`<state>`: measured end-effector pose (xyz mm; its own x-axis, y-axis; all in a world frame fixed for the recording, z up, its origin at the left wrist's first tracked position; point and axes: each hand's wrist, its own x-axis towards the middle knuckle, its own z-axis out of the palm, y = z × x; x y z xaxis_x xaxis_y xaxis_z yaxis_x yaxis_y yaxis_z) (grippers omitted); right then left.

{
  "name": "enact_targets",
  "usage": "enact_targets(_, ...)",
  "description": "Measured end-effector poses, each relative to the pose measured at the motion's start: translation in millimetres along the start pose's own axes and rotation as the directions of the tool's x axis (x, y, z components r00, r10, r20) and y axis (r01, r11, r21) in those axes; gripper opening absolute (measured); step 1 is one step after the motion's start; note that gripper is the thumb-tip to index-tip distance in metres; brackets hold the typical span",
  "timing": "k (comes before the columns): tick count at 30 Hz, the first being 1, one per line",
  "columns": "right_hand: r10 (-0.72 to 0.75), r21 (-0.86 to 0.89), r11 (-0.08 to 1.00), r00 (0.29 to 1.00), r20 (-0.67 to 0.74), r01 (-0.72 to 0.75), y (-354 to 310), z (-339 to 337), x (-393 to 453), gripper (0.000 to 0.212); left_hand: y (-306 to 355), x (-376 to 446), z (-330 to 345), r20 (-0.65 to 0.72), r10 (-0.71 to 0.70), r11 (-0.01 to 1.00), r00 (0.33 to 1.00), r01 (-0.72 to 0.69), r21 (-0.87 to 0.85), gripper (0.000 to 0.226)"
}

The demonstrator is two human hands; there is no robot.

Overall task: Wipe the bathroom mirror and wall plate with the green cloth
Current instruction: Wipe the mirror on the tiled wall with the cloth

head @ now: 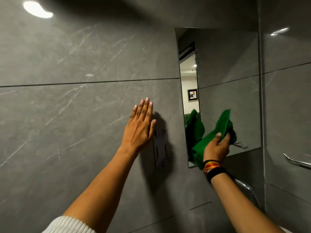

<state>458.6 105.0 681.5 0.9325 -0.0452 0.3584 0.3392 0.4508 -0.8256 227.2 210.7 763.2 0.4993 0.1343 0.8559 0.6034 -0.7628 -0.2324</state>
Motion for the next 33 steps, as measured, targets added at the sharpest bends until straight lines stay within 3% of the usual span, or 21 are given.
enact_targets(3, -0.133, -0.074, 0.986, 0.972, 0.195, 0.15, 35, 4, -23, 0.046, -12, 21, 5, -0.024, 0.012, 0.999, 1.0, -0.011, 0.033, 0.068)
enact_targets(5, -0.199, -0.13, 0.955, 0.902, 0.383, 0.266, 68, 9, -43, 0.051, -20, 41, 8, -0.057, 0.024, 0.998, 0.998, -0.021, 0.055, 0.068)
enact_targets(7, -0.308, -0.231, 0.854, 0.811, 0.497, 0.466, 106, 18, -56, 0.06, -29, 63, 11, -0.094, 0.031, 0.997, 0.995, -0.024, 0.08, 0.068)
enact_targets(11, -0.388, -0.463, 0.615, 0.756, 0.527, 0.638, 153, 29, -57, 0.074, -46, 92, 19, -0.176, 0.075, 0.982, 0.982, -0.042, 0.185, 0.067)
enact_targets(15, -0.47, -0.482, 0.517, 0.705, 0.531, 0.707, 159, 40, -40, 0.074, -45, 99, 30, -0.248, 0.092, 0.964, 0.964, -0.024, 0.265, 0.067)
enact_targets(29, -0.717, -0.337, 0.446, 0.557, 0.419, 0.829, -93, 175, 83, 0.066, -42, 101, 32, -0.279, 0.112, 0.941, 0.954, -0.011, 0.339, 0.065)
enact_targets(33, -0.749, -0.313, 0.449, 0.544, 0.378, 0.837, -166, 221, 119, 0.064, -41, 100, 32, -0.27, 0.113, 0.935, 0.956, -0.01, 0.354, 0.065)
